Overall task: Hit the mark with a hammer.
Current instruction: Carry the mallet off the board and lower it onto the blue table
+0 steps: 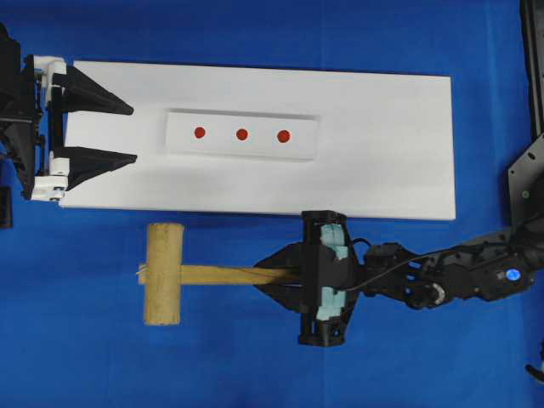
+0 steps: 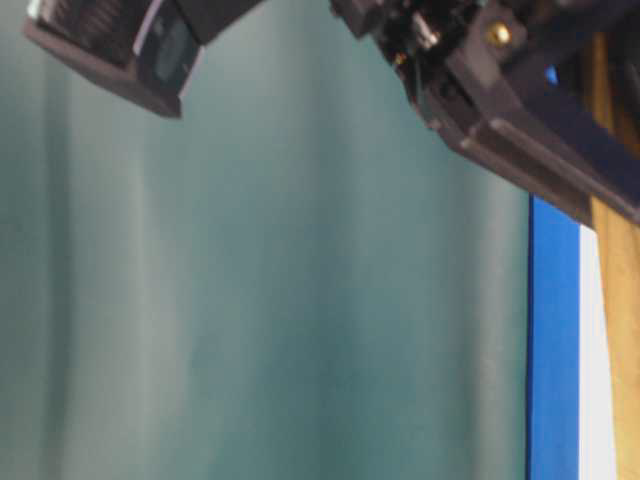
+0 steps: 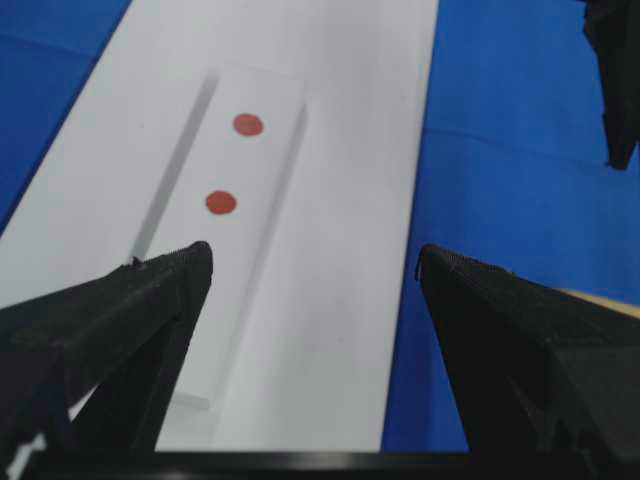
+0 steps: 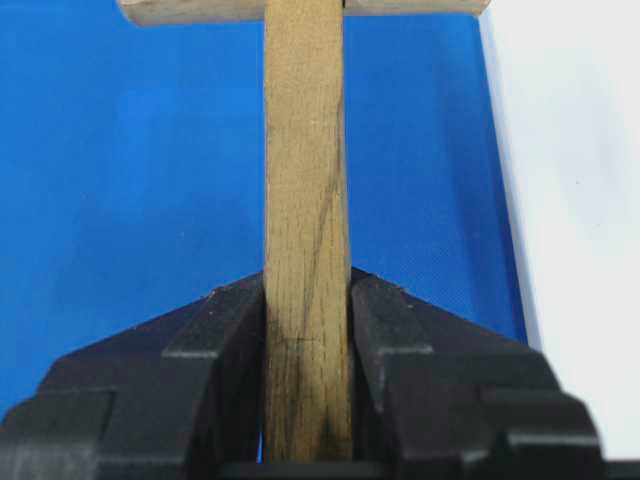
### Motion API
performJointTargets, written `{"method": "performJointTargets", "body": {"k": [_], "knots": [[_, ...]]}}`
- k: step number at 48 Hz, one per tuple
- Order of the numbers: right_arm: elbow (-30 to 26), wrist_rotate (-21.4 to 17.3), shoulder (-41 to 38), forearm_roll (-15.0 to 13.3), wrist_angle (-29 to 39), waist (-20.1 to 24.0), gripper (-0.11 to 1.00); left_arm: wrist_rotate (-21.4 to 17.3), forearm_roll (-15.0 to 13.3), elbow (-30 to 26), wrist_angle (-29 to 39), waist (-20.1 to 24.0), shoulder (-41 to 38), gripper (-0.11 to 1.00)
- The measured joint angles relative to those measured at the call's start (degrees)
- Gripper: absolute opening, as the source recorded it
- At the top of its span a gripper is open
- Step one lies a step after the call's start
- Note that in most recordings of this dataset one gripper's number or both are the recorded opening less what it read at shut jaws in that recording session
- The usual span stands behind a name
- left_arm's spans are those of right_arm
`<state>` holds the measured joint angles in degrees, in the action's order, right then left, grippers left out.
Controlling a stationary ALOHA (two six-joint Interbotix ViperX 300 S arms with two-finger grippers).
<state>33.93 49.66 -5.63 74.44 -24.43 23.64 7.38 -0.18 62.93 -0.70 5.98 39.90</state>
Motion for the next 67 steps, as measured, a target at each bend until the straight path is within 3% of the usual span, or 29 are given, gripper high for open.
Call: {"method": "performJointTargets", "body": {"k": [25, 61, 63, 67], "knots": [[-1.1, -0.8, -8.5, 0.4, 4.0, -1.0, 0.09, -0.4, 0.0, 0.3, 0.1, 0.1, 0.0, 0.8], [-1.0, -0.3, -9.8, -0.3, 10.8, -2.8, 0.09, -0.5, 0.0, 0.3, 0.0, 0.9, 0.0, 0.8], [-1.0, -0.4, -9.8, -0.3, 11.1, -2.9, 0.14, -0.5, 0.0, 0.3, 0.0, 0.9, 0.0, 0.8], [-1.0, -0.3, -9.8, -0.4, 11.4, -2.9, 0.34, -0.4, 0.0, 0.3, 0.0, 0.9, 0.0, 0.8]]}}
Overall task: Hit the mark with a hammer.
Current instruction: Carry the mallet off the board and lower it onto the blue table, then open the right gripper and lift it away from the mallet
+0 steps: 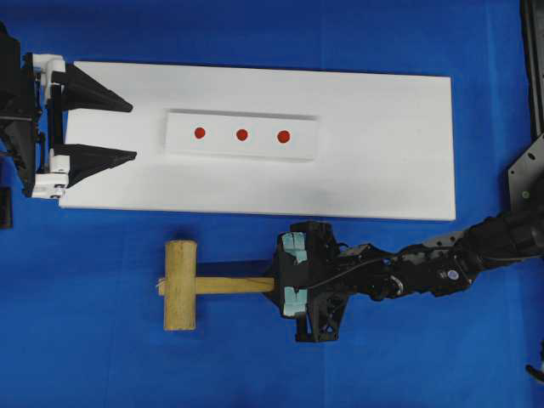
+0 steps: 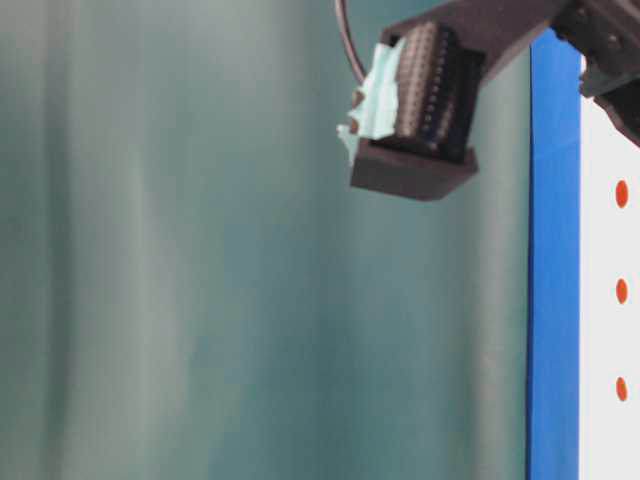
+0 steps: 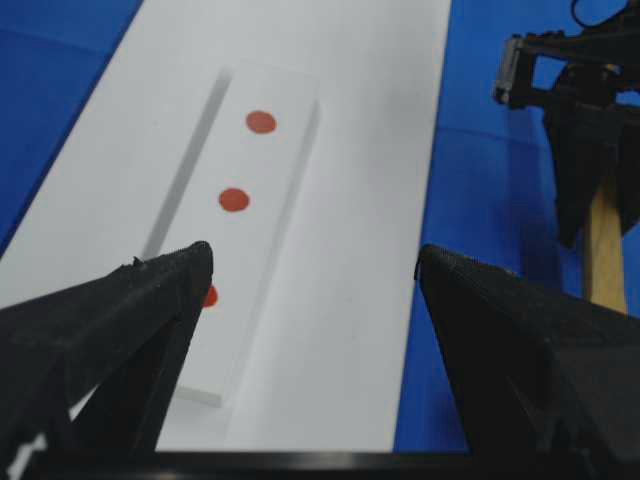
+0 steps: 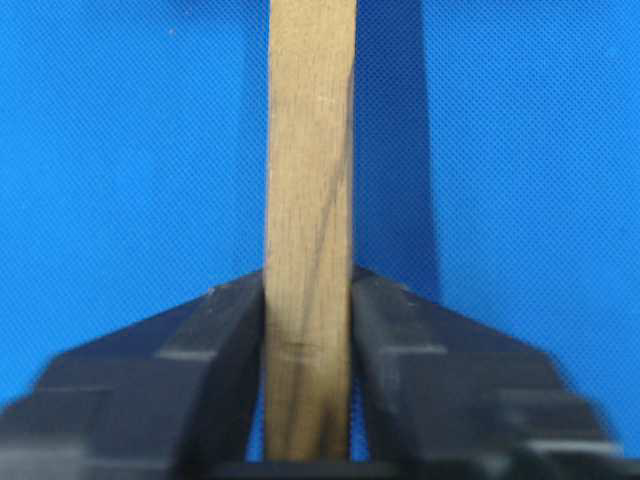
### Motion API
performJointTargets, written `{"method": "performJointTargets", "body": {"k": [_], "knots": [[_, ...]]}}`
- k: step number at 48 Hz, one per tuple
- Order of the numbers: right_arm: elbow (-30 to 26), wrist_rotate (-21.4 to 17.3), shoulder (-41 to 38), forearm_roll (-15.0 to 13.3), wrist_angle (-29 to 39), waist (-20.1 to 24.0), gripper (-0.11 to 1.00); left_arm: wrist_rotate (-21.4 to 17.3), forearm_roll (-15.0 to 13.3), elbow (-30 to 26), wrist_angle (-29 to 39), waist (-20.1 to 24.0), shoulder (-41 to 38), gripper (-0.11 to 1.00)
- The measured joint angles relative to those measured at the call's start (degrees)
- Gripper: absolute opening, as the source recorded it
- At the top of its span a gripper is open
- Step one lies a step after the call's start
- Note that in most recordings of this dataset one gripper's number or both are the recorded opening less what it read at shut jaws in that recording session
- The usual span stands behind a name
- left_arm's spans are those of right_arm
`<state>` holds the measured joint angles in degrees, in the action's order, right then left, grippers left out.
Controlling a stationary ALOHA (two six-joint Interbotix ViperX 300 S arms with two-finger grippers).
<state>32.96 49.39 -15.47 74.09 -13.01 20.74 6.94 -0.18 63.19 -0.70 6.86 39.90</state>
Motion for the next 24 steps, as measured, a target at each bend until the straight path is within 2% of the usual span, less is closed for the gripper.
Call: {"method": "performJointTargets", "body": {"k": [7, 9, 16, 24], "knots": [[0.0, 0.2, 0.1, 0.0, -0.7, 0.3, 0.79, 0.2, -0.1, 0.0, 0.0, 0.0, 0.0, 0.8], [0.0, 0.4, 0.1, 0.0, -0.8, 0.2, 0.88, 0.2, -0.1, 0.0, 0.0, 0.0, 0.1, 0.8], [0.5, 1.3, 1.8, 0.0, -0.9, 0.1, 0.8, 0.4, -0.1, 0.0, 0.0, 0.0, 0.1, 0.8], [1.5, 3.4, 7.8, 0.0, -0.9, 0.1, 0.8, 0.4, -0.1, 0.0, 0.0, 0.0, 0.0, 0.8]]}}
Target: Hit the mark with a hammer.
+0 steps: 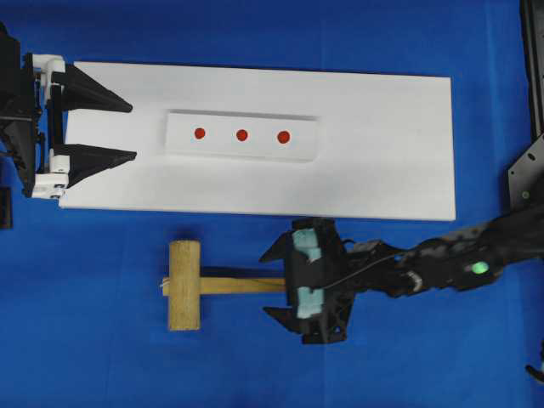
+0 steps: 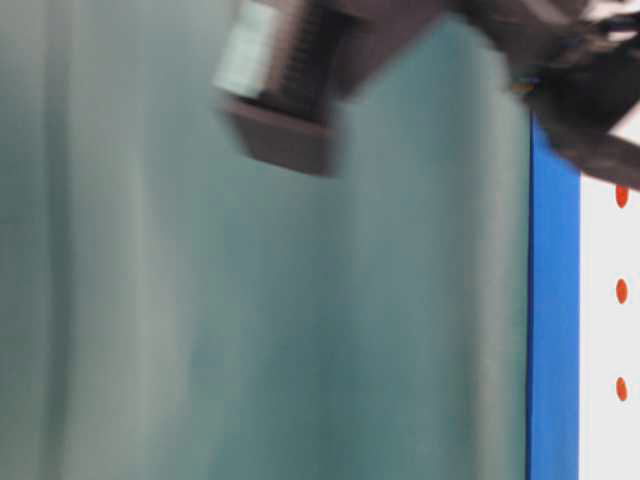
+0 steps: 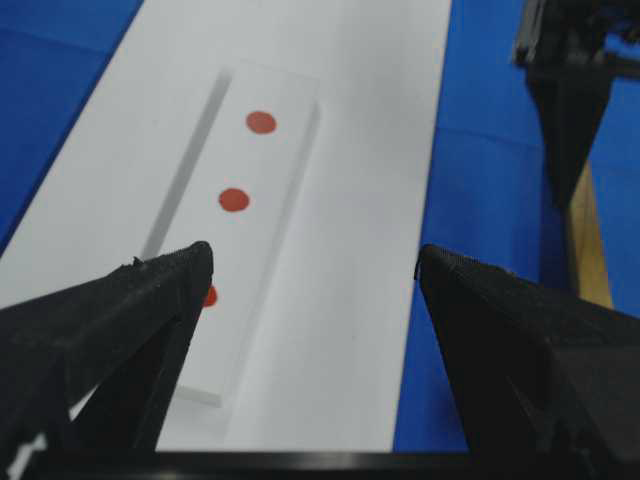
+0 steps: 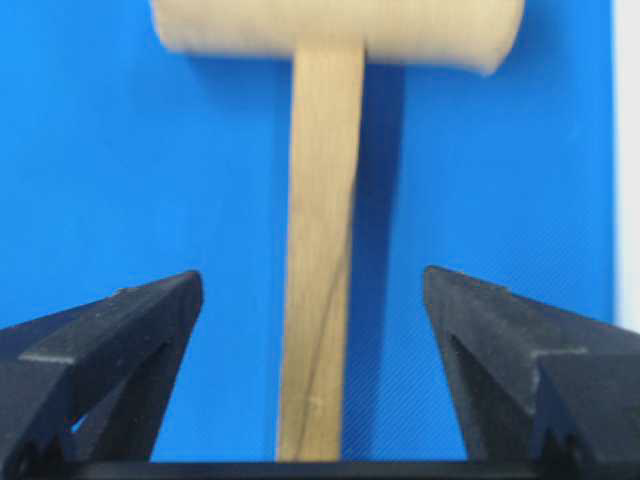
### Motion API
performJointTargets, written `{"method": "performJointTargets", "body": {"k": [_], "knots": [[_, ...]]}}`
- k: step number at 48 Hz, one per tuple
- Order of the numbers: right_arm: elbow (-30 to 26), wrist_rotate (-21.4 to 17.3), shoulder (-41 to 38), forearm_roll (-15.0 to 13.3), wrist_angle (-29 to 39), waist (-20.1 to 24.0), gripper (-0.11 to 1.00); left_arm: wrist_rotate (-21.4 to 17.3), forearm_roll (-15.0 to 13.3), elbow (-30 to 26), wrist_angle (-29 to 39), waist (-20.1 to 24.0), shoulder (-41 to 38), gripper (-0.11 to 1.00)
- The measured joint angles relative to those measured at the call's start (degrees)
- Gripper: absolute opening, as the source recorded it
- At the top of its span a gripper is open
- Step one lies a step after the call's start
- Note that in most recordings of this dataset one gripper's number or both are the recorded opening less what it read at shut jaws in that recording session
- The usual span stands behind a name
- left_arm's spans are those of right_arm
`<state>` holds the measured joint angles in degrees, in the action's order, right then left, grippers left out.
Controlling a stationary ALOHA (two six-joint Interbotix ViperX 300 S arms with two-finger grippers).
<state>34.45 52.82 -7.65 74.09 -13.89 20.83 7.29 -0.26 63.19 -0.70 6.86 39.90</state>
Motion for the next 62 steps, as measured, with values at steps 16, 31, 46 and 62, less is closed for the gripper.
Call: {"method": "performJointTargets", "body": {"k": [16, 31, 46, 62], "knots": [[3.3, 2.0, 9.8, 0.0, 0.0, -2.6, 0.8, -0.1, 0.0, 0.0, -0.1, 0.0, 0.1, 0.8], [6.8, 5.8, 16.2, -0.3, 7.1, -15.9, 0.8, -0.3, 0.0, 0.0, -0.1, 0.0, 0.0, 0.8], [10.8, 9.4, 22.5, -0.4, 13.8, -27.9, 0.79, -1.1, 0.0, 0.0, -0.1, 0.0, 0.2, 0.8], [20.0, 9.6, 39.2, -0.8, 14.9, -28.4, 0.79, -7.2, 0.0, 1.5, -0.2, -0.7, 4.6, 0.8]]}}
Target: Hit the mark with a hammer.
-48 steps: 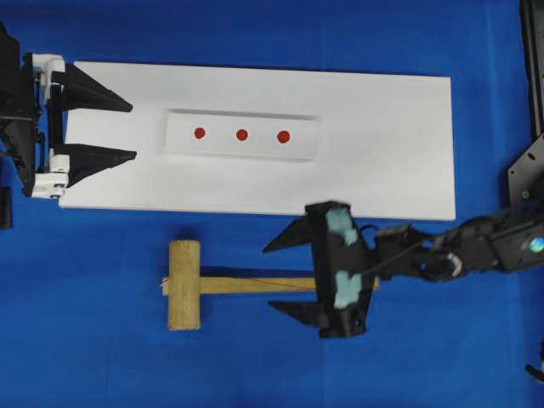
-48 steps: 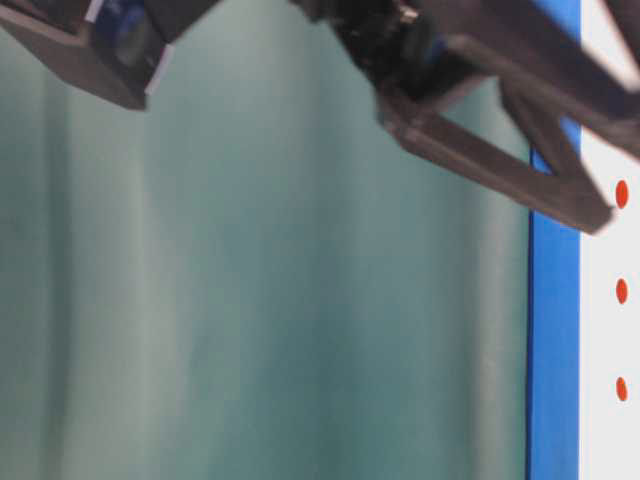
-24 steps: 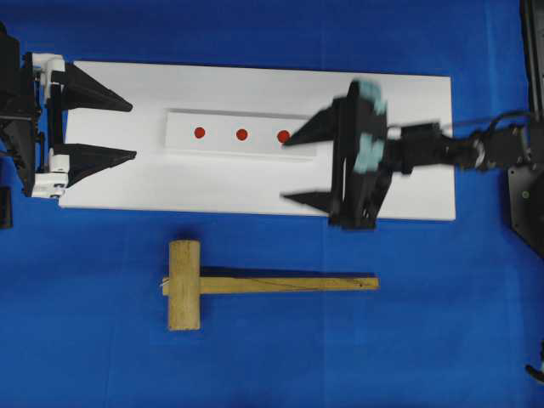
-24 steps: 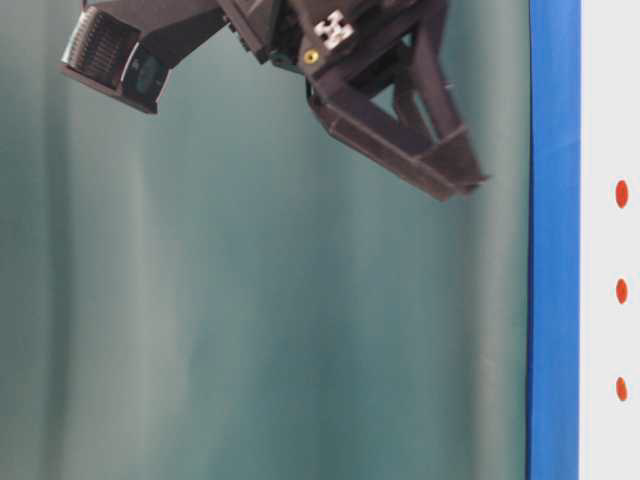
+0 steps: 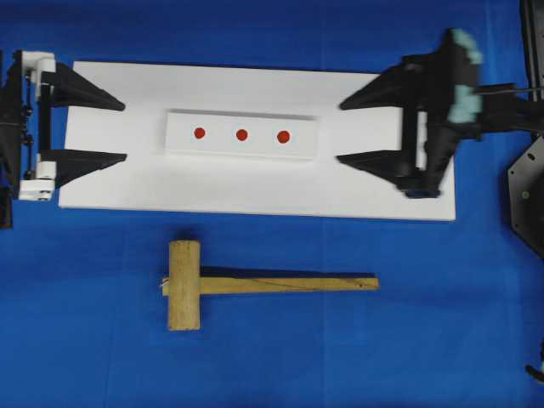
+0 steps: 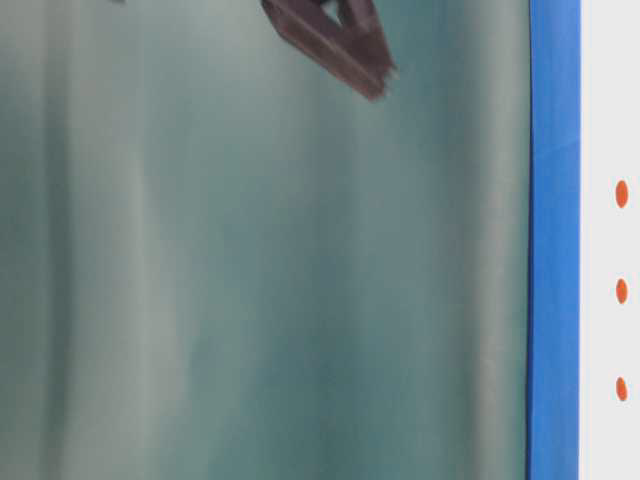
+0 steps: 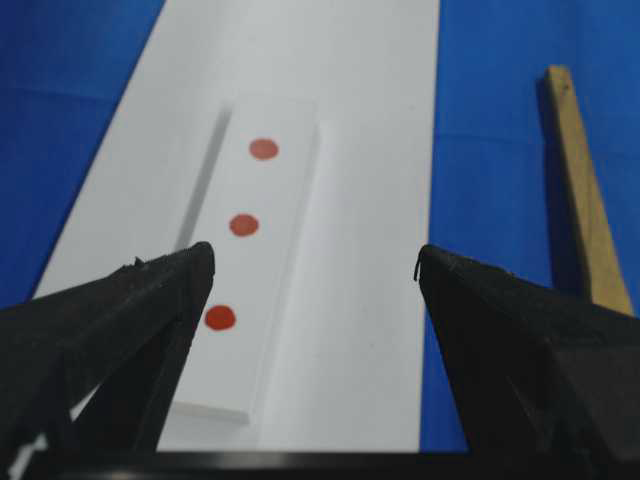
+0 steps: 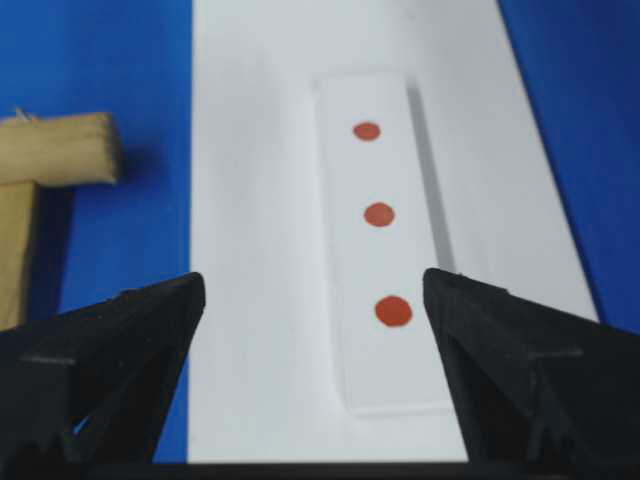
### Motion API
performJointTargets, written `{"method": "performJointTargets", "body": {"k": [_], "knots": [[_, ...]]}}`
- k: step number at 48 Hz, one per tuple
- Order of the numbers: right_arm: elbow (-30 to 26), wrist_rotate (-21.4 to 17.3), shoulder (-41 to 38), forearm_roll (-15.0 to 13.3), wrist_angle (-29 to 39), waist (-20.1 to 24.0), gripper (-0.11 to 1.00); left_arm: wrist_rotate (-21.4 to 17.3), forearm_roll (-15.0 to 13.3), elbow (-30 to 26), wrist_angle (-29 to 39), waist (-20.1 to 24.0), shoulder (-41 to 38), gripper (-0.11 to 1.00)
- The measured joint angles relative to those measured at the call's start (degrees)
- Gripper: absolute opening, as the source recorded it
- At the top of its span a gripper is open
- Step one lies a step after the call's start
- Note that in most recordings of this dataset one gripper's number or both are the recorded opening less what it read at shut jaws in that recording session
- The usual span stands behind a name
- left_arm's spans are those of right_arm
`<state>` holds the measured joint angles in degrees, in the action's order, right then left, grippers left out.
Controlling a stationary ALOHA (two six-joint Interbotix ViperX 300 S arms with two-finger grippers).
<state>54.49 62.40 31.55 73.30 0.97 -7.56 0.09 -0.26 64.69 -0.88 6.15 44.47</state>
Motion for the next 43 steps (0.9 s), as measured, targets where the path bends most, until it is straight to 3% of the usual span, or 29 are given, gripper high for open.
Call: {"method": "performJointTargets", "body": {"k": [20, 35, 43], "knots": [[12.2, 0.6, 18.4, -0.4, 0.0, 0.0, 0.79, -1.6, 0.0, 6.2, 0.3, -0.2, 12.5, 0.8], [18.9, 0.6, 22.1, -0.7, 0.4, 0.0, 0.77, -6.5, 0.1, 10.8, 1.7, -3.3, 19.8, 0.8], [21.0, 0.7, 23.0, -0.7, 0.2, 0.0, 0.75, -7.2, 0.1, 12.4, 2.5, -4.0, 20.1, 0.8]]}}
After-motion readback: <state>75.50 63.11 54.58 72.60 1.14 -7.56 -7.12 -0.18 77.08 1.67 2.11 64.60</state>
